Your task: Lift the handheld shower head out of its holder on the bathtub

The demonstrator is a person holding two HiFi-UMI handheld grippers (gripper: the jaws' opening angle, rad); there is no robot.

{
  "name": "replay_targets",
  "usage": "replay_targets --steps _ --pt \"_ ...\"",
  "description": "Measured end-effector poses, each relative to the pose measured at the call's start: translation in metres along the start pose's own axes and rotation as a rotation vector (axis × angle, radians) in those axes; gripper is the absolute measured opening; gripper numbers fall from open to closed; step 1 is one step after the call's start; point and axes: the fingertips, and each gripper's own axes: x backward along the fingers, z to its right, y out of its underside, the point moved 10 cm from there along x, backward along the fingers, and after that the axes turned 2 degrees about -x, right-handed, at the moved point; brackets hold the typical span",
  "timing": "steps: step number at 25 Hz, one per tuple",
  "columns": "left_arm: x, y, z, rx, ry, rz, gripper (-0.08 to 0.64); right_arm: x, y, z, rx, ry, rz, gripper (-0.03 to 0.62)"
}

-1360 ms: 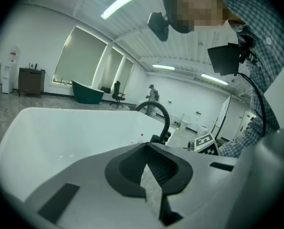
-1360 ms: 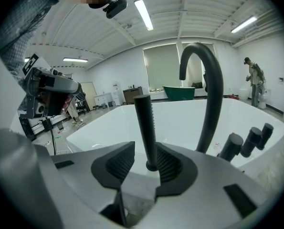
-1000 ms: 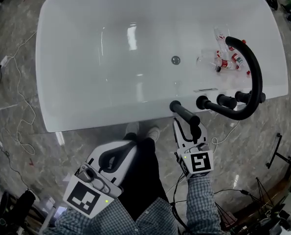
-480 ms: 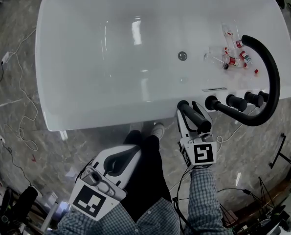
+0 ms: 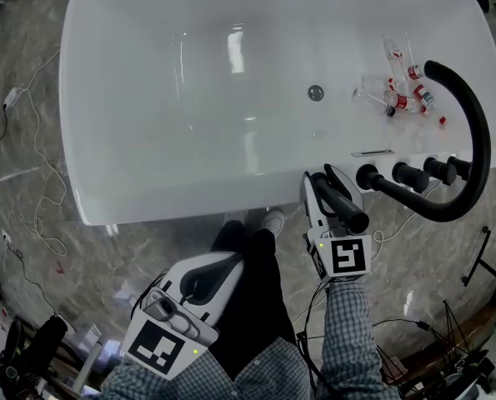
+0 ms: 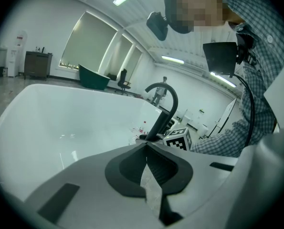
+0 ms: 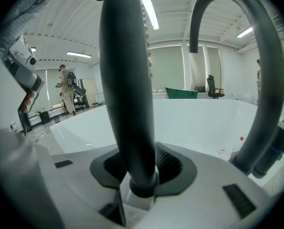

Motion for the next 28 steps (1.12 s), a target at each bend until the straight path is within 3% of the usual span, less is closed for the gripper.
replay_targets --steps 2,17,28 --pt "0.0 0.001 -0.001 0.002 -0.001 -0.002 0.006 0.0 0.0 0.0 0.015 0.003 0.0 0.108" --pt "0.005 -0.001 -0.004 0.001 -0.002 0.006 0.006 0.005 -0.011 -0.002 0.034 0.026 -0.005 0.104" --pt "0.014 -0.034 0.005 -0.038 0.0 0.05 0.006 0.026 -0.048 -0.003 0.006 0.028 0.038 0.104"
